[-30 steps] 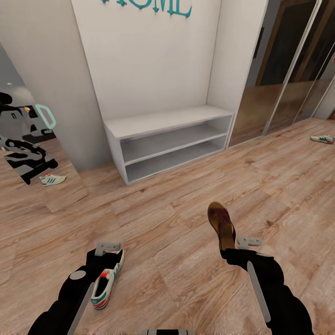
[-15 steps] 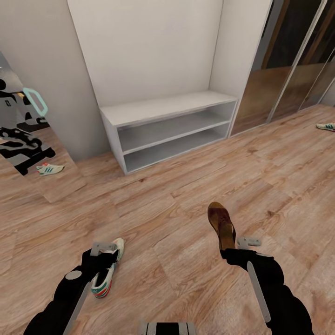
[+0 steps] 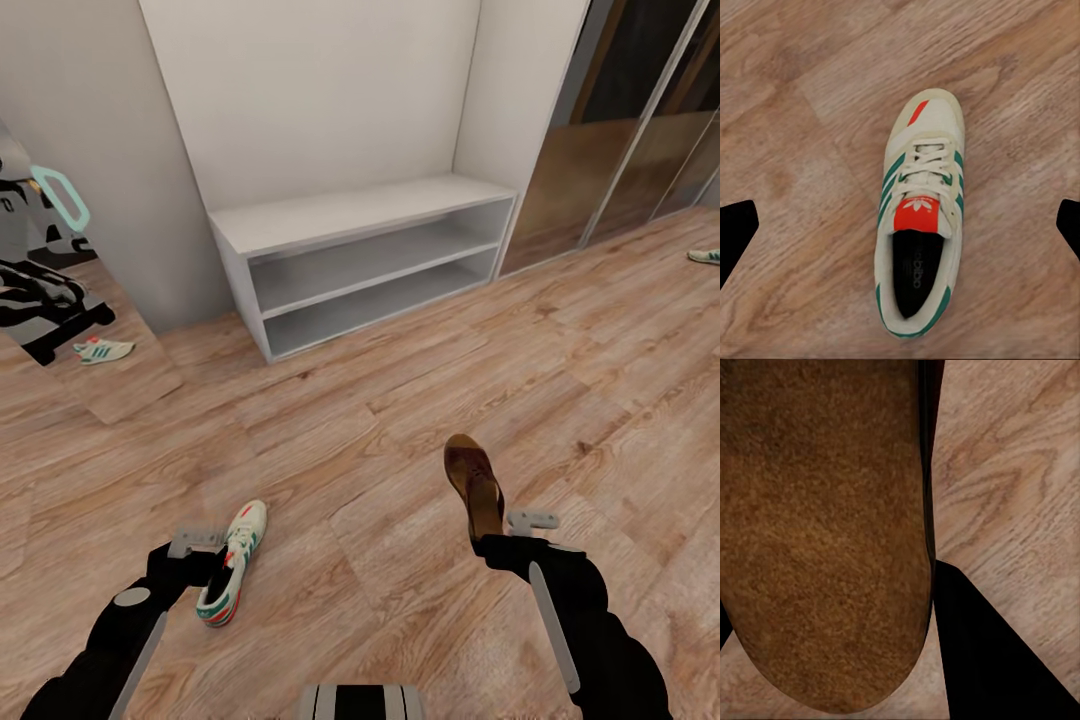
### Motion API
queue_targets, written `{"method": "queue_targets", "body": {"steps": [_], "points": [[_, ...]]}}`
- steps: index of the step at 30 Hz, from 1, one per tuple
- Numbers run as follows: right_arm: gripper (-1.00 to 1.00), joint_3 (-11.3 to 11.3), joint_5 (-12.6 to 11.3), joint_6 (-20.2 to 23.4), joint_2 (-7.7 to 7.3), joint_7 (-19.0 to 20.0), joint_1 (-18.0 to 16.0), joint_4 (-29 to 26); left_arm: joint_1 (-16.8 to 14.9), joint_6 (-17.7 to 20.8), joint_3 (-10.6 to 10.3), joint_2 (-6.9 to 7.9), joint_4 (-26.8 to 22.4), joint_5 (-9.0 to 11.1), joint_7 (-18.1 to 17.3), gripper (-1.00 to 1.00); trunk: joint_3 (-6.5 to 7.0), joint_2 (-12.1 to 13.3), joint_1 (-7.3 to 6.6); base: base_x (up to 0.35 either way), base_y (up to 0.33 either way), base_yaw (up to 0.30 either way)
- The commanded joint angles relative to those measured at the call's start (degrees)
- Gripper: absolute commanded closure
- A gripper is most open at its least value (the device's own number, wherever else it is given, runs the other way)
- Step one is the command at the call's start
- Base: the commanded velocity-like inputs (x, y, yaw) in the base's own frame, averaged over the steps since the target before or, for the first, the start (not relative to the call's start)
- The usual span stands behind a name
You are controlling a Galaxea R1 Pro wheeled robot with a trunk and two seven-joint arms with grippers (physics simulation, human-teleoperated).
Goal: Pick up the two gym shoes and the two sandals from the corridor floor and place them onto the hallstand (shoe rack) in the corridor, making sure they are on the rack and not on the floor. Arrange them so the two gym shoes are next to each other and the two sandals are next to each other.
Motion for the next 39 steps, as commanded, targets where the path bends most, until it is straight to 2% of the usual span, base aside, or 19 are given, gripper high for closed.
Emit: {"method": "queue_targets", "body": {"steps": [1,2,6,14,21,22,24,27,29,32,39], "points": [[1.00,-0.1,-0.2,0.3,0.04,-0.2,0.0,-0.1,0.0,-0.3,-0.1,-0.01,0.7,-0.1,0.0,-1.00,-0.36,0.0,0.01,0.000,0.000,0.000],[1.00,-0.1,-0.2,0.3,0.05,-0.2,0.0,-0.1,0.0,-2.5,-0.2,-0.03,1.8,-0.1,0.0,-1.00,-0.67,0.0,0.04,0.000,0.000,0.000],[1.00,-0.2,-0.2,0.3,0.00,-0.2,0.0,-0.1,0.0,-4.7,-0.3,-0.01,2.6,-0.1,-0.1,-1.00,-1.93,-0.1,0.14,0.000,0.000,0.000],[1.00,-0.2,-0.2,0.3,0.00,-0.2,0.0,-0.1,0.0,-5.3,-0.1,0.17,4.5,-0.1,-2.0,-1.00,-4.45,-0.2,0.35,0.000,0.000,0.000],[1.00,-0.2,-0.2,0.3,0.00,-0.3,0.0,-0.1,0.0,-5.5,-0.1,1.36,4.6,-0.1,-2.1,-1.00,-6.66,-0.3,0.53,0.000,0.000,0.000],[1.00,-0.2,-0.2,0.3,-0.01,-0.3,0.0,-0.1,0.0,-6.1,0.0,2.01,4.6,0.0,-2.1,-1.00,-6.98,-0.3,0.55,0.000,0.000,0.000],[1.00,-0.2,-0.2,0.3,-0.03,-0.3,0.0,-0.1,0.0,-8.1,0.0,2.30,5.1,0.1,-2.1,-1.00,-7.61,-0.3,0.61,0.000,0.000,0.000],[1.00,-0.2,-0.2,0.3,-0.03,-0.3,0.0,-0.1,0.0,-11.1,0.0,2.42,6.5,0.1,-2.1,-1.00,-8.56,-0.4,0.68,0.000,0.000,0.000],[1.00,-0.2,-0.2,0.3,-0.03,-0.3,0.0,-0.1,0.0,-14.8,0.0,2.47,8.4,0.2,-2.1,-1.00,-9.19,-0.4,0.73,0.000,0.000,0.000],[1.00,-0.2,-0.2,0.3,-0.04,-0.3,0.0,-0.1,0.0,-16.9,0.0,2.44,9.1,0.3,-2.1,-1.00,-10.05,-0.5,0.81,0.000,0.000,0.000],[1.00,-0.2,-0.2,0.3,-0.02,-0.3,0.0,-0.2,0.0,-17.6,0.0,2.38,9.3,0.2,-2.1,-1.00,-10.14,-0.5,0.81,0.000,0.000,0.000]]}}
